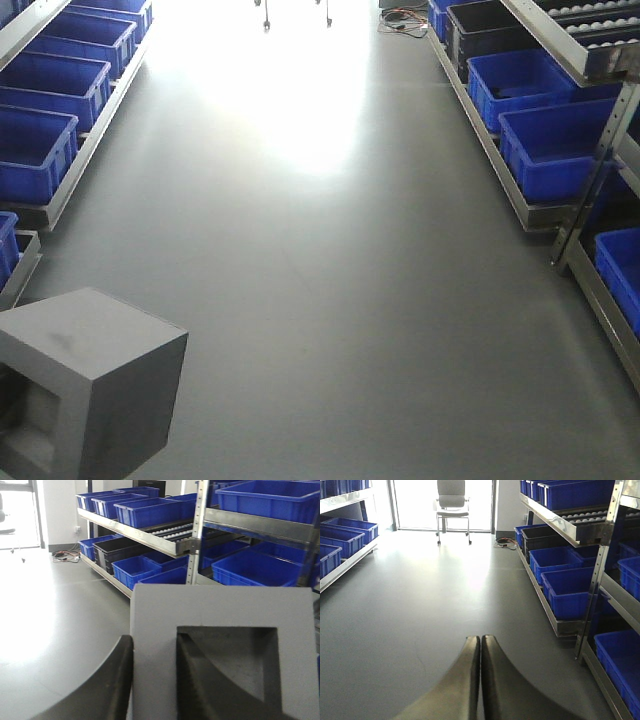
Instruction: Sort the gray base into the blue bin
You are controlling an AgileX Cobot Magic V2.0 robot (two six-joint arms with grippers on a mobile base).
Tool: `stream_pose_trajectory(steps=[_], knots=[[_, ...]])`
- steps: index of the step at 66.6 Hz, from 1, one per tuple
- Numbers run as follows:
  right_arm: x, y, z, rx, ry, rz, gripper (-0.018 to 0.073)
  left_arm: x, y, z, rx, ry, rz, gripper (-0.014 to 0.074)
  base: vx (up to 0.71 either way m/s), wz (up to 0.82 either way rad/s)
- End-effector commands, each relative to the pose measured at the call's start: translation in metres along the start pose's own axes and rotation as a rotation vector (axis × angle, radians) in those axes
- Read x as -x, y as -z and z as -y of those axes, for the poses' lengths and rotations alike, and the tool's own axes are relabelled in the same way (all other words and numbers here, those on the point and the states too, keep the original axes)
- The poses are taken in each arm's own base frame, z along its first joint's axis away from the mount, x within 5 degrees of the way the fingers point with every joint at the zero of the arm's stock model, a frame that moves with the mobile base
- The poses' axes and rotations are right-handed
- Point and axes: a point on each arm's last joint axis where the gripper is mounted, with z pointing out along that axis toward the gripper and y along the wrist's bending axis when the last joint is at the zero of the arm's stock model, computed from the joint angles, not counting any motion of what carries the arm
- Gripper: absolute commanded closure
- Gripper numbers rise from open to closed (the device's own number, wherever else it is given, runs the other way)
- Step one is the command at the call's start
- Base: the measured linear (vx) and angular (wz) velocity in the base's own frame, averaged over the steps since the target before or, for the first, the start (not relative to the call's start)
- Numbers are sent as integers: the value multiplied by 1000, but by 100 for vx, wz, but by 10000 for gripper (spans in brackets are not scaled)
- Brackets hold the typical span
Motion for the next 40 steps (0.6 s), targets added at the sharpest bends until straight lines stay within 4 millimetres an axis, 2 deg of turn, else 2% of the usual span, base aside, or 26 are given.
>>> stream_pose_trajectory(steps=[1, 40], knots=[[5, 0, 0, -7, 14, 74, 564, 19, 2, 5, -44, 12, 121, 603, 47, 13], [5, 0, 0, -7, 14, 74, 564, 19, 2, 5, -44, 12, 121, 603, 46, 9]])
